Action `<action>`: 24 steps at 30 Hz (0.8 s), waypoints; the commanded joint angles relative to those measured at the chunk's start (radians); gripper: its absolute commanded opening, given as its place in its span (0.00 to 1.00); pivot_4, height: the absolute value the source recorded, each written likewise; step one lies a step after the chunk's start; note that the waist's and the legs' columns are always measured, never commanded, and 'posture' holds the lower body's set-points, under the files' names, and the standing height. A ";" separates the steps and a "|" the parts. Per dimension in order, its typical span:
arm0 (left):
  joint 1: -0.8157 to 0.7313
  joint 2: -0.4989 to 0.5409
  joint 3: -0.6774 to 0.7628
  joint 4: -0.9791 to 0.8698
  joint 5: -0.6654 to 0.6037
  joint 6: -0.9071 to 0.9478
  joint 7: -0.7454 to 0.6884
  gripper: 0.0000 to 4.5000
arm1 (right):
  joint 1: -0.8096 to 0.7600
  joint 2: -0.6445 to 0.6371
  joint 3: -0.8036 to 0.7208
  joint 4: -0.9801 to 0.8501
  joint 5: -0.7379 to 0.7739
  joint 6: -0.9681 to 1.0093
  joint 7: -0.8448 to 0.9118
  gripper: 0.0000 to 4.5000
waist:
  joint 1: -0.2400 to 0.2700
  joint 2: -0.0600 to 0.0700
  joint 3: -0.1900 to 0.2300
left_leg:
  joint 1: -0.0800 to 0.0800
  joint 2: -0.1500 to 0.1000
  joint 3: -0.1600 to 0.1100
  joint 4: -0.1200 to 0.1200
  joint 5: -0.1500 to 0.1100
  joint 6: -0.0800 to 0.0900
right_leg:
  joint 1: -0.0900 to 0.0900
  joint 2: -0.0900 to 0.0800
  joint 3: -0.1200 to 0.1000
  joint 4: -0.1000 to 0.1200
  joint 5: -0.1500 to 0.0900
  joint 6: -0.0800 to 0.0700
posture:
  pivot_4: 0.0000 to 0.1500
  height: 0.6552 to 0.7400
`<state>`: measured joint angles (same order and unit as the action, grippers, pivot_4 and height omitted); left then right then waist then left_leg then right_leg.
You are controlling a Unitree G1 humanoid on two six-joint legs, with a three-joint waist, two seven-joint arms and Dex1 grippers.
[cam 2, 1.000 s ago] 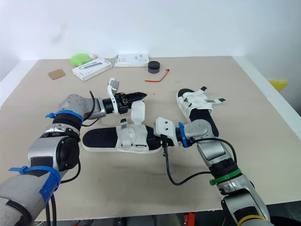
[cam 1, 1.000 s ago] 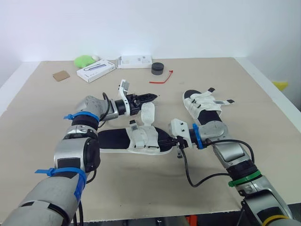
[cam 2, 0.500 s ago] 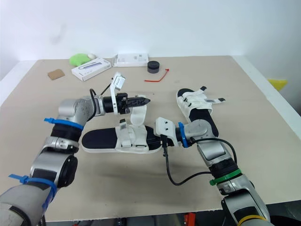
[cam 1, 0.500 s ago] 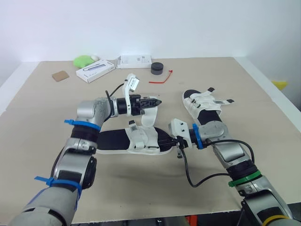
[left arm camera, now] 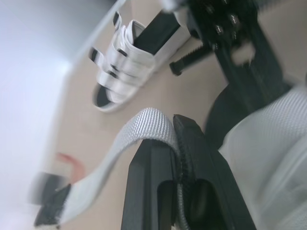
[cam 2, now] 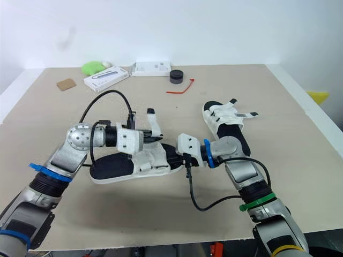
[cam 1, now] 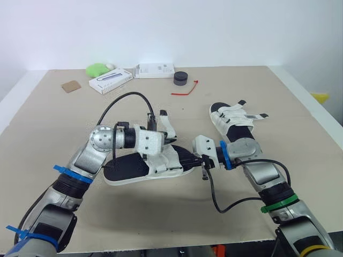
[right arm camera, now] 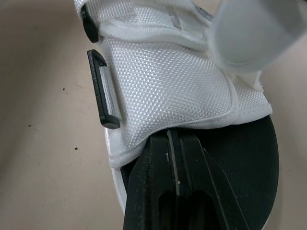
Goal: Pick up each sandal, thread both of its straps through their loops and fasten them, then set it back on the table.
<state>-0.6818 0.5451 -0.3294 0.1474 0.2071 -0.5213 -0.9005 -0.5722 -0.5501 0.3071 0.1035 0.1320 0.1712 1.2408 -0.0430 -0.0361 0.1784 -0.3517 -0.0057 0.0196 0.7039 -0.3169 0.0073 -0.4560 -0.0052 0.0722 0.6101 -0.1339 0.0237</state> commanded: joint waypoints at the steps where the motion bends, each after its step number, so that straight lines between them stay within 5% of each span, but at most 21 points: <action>1: -0.052 0.038 -0.018 0.065 0.186 -0.239 0.144 0.01 | -0.013 0.000 0.005 0.002 -0.004 -0.006 0.010 0.00 | 0.000 0.000 0.000 | 0.000 0.000 0.000 0.000 0.000 0.000 | 0.000 0.000 0.000 0.000 0.000 0.000 | 1.00 1.00; 8: -0.137 0.102 -0.034 0.114 0.651 -0.536 0.568 0.01 | -0.015 -0.004 0.003 0.005 -0.004 -0.008 0.015 0.00 | -0.001 0.000 0.000 | 0.000 0.000 0.001 0.000 -0.001 0.002 | 0.000 -0.002 0.000 0.000 0.001 -0.001 | 1.00 1.00; 13: -0.172 0.133 -0.078 0.122 0.827 -0.600 0.745 0.01 | -0.015 -0.006 0.003 0.004 -0.005 -0.007 0.017 0.00 | -0.001 0.000 0.000 | 0.000 0.000 0.002 0.000 -0.001 0.003 | 0.000 -0.002 0.000 0.000 0.001 -0.001 | 1.00 1.00; 24: -0.192 0.162 -0.091 0.168 0.803 -0.609 0.833 0.01 | -0.006 -0.009 0.004 -0.007 -0.003 -0.004 0.018 0.00 | -0.001 0.000 0.000 | 0.001 0.000 0.003 0.000 -0.001 0.004 | -0.001 -0.003 0.000 0.000 0.001 -0.001 | 1.00 1.00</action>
<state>-0.8453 0.6954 -0.4240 0.3104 1.0474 -1.1349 -0.0668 -0.5769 -0.5517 0.3089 0.1052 0.1308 0.1696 1.2506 -0.0444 -0.0361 0.1784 -0.3511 -0.0054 0.0231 0.7039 -0.3180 0.0110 -0.4571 -0.0082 0.0721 0.6103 -0.1325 0.0232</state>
